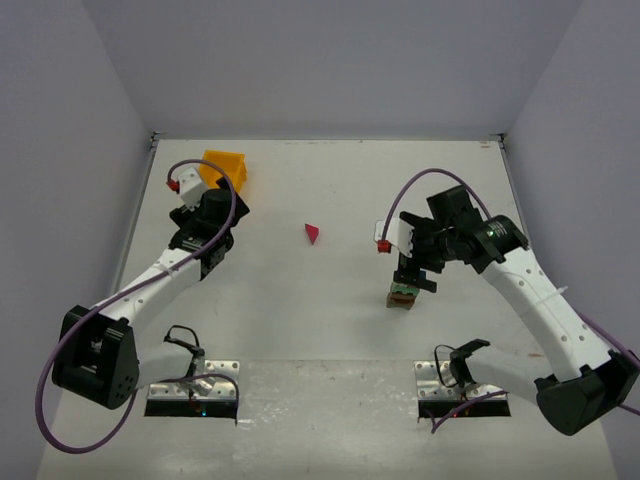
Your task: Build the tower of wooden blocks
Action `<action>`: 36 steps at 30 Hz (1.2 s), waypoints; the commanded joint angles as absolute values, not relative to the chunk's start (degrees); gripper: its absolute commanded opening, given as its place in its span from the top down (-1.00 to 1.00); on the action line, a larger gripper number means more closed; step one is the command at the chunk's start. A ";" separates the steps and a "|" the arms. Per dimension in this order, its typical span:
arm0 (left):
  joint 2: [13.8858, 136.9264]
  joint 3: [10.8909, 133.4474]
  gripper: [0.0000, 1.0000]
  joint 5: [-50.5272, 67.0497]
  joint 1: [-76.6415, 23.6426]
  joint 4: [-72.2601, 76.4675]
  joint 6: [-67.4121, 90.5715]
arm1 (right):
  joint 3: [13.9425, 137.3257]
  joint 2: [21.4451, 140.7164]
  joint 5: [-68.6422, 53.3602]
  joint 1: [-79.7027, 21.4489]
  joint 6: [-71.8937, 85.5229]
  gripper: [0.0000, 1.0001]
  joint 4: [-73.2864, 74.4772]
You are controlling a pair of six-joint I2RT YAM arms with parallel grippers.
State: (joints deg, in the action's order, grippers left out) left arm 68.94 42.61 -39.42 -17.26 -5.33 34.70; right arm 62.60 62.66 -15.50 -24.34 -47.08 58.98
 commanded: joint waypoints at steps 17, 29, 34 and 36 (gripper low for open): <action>67.90 41.75 -1.00 -39.64 -16.87 -3.02 33.57 | 57.52 62.28 -14.34 -24.12 -47.32 -0.97 51.47; 68.12 41.84 -1.00 -39.33 -16.91 -2.81 33.35 | 56.85 62.63 -12.96 -24.17 -47.11 -0.97 50.19; 68.12 41.90 -1.00 -39.26 -16.94 -2.72 33.31 | 56.78 62.34 -13.11 -24.11 -47.11 -0.97 50.14; 68.12 41.84 -1.00 -39.11 -16.94 -2.72 33.31 | 57.23 62.25 -13.66 -24.11 -47.20 -0.97 50.90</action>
